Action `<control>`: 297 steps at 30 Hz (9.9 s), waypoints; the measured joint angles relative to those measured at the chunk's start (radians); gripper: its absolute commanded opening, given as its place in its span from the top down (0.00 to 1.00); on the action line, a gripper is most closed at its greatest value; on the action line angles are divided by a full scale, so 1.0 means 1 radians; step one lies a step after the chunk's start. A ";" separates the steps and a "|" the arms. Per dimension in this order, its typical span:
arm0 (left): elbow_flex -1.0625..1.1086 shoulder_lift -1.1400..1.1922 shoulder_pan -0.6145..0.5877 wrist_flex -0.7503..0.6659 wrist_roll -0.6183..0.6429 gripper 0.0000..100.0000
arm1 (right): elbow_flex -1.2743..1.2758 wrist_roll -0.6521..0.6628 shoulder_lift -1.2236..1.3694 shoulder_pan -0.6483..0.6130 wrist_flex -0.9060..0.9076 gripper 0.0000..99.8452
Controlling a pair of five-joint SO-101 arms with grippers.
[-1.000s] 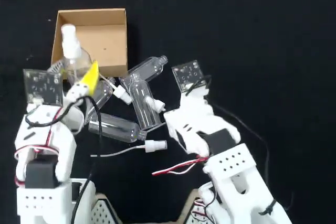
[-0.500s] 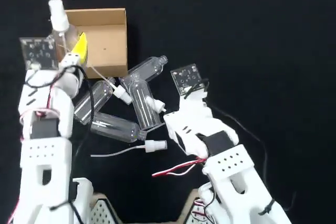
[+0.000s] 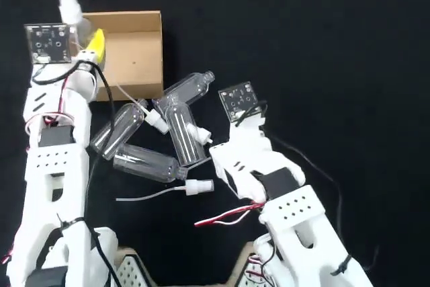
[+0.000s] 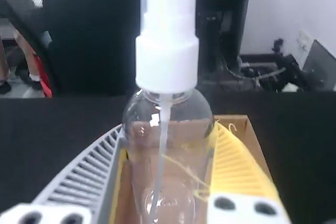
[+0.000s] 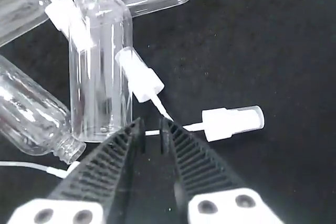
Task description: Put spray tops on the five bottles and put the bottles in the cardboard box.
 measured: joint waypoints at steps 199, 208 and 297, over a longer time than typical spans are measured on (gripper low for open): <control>-0.040 0.486 -0.218 -0.273 0.095 0.70 | 0.000 0.000 0.000 0.000 0.000 0.94; 0.127 0.206 -0.281 0.035 0.095 0.70 | 0.000 0.000 0.000 0.000 0.000 0.94; 0.316 -0.129 -0.282 0.540 0.152 0.70 | -1.031 0.072 1.335 -0.290 -0.041 0.99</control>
